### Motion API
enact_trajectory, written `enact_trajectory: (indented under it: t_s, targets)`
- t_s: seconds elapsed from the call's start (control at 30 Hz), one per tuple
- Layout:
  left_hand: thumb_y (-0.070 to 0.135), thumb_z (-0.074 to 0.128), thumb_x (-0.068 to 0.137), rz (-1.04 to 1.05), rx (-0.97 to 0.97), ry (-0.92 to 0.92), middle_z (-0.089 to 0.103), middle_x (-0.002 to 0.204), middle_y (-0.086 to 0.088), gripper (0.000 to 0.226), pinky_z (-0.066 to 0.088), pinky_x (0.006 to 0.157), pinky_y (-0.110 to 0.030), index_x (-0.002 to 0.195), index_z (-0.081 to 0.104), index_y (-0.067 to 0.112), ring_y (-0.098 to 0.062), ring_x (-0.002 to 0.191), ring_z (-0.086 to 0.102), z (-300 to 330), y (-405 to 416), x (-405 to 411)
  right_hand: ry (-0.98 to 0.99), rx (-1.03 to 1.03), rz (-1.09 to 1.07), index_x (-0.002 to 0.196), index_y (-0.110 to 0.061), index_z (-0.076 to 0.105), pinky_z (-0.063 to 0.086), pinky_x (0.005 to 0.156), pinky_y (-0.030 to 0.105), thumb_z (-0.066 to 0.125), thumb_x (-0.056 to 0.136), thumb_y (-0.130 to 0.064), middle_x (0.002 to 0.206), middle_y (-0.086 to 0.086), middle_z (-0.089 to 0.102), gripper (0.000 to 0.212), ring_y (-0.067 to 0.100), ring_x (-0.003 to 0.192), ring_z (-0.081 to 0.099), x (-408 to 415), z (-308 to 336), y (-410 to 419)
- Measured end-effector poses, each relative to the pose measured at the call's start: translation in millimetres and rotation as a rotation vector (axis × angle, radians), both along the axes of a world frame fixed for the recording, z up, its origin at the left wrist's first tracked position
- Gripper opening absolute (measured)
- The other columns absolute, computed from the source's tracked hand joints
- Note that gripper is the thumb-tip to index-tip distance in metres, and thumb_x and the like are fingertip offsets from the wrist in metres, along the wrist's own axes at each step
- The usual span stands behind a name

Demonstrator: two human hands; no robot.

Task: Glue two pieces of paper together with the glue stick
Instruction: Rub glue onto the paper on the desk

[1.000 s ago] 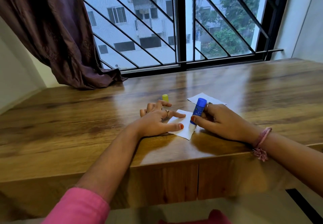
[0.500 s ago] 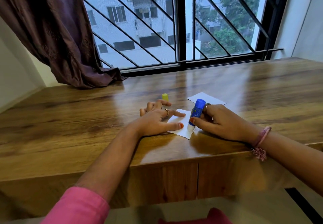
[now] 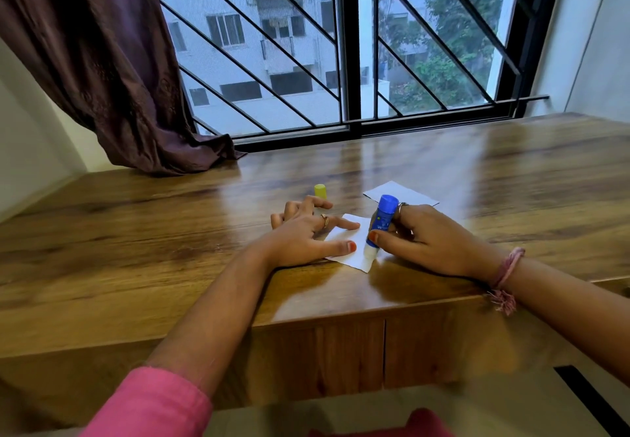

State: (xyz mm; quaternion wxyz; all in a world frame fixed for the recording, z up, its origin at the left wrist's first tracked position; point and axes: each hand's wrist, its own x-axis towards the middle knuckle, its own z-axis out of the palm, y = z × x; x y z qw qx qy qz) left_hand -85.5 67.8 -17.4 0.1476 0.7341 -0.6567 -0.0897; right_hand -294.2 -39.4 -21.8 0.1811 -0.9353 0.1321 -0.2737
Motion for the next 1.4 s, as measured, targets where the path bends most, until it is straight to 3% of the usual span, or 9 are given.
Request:
enact_trajectory:
  t_s: [0.23,0.37,0.5,0.63,0.77,0.9,1.07,1.23,1.4]
  targets:
    - [0.077,0.047,0.069,0.002,-0.002,0.013,0.026,0.131,0.019,0.047,0.01,0.079,-0.032,0.115,0.046,0.068,-0.001,0.11,0.015,0,1,-1,0.041,0.0,0.064,0.079,-0.012,0.06,0.033,0.052,0.029,0.05,0.088,-0.047,0.057,-0.001,0.046,0.037,0.009,0.051,0.039,0,1,3]
    - [0.078,0.047,0.069,0.0,0.003,0.017,0.025,0.129,0.02,0.046,0.01,0.079,-0.032,0.114,0.045,0.069,-0.001,0.109,0.014,0,1,-1,0.013,0.012,0.025,0.071,-0.011,0.054,0.033,0.052,0.03,0.055,0.091,-0.04,0.056,-0.003,0.044,0.035,0.009,0.05,0.037,-1,2,3]
    - [0.079,0.046,0.069,0.003,-0.002,0.003,0.026,0.131,0.019,0.047,0.012,0.082,-0.033,0.115,0.045,0.069,-0.004,0.112,0.015,-1,1,1,0.065,0.01,0.087,0.082,-0.007,0.062,0.035,0.053,0.033,0.049,0.088,-0.049,0.058,0.008,0.05,0.045,0.015,0.051,0.042,-1,2,5]
    - [0.079,0.046,0.069,0.005,0.002,0.006,0.025,0.129,0.02,0.047,0.011,0.08,-0.032,0.115,0.045,0.069,-0.001,0.109,0.014,-1,0,0,0.022,0.025,0.042,0.075,-0.016,0.057,0.036,0.054,0.035,0.051,0.09,-0.046,0.057,0.0,0.047,0.034,0.01,0.051,0.04,-1,4,5]
    - [0.08,0.045,0.068,0.007,-0.007,0.006,0.026,0.131,0.02,0.048,0.012,0.082,-0.033,0.115,0.046,0.069,-0.004,0.112,0.016,-1,0,0,0.064,0.014,0.09,0.082,-0.009,0.062,0.036,0.055,0.035,0.048,0.089,-0.05,0.061,0.009,0.053,0.045,0.016,0.053,0.045,-1,4,6]
    - [0.079,0.046,0.069,0.008,-0.004,0.004,0.025,0.13,0.02,0.047,0.011,0.083,-0.032,0.115,0.045,0.069,-0.004,0.113,0.015,0,1,-1,0.04,0.023,0.058,0.081,-0.009,0.061,0.036,0.054,0.036,0.05,0.09,-0.047,0.058,0.003,0.047,0.04,0.012,0.052,0.04,0,5,7]
    - [0.078,0.046,0.071,0.005,-0.005,0.005,0.024,0.129,0.021,0.046,0.01,0.082,-0.032,0.115,0.045,0.069,-0.004,0.113,0.015,-1,1,0,0.074,0.025,0.109,0.09,-0.011,0.066,0.038,0.057,0.04,0.049,0.088,-0.048,0.065,0.014,0.055,0.041,0.019,0.055,0.046,-1,7,9]
    - [0.076,0.049,0.073,0.002,-0.005,0.006,0.025,0.13,0.02,0.043,0.01,0.083,-0.032,0.115,0.044,0.069,-0.004,0.114,0.014,-1,1,0,0.054,0.035,0.068,0.087,-0.005,0.064,0.04,0.058,0.047,0.046,0.086,-0.056,0.062,0.012,0.053,0.054,0.02,0.055,0.045,-2,9,10]
    - [0.075,0.048,0.073,-0.002,0.002,0.004,0.025,0.13,0.019,0.045,0.011,0.082,-0.032,0.117,0.045,0.068,-0.003,0.112,0.015,0,1,0,0.039,0.044,0.06,0.087,-0.003,0.064,0.04,0.059,0.047,0.053,0.09,-0.043,0.064,0.016,0.054,0.042,0.025,0.057,0.047,-2,7,9]
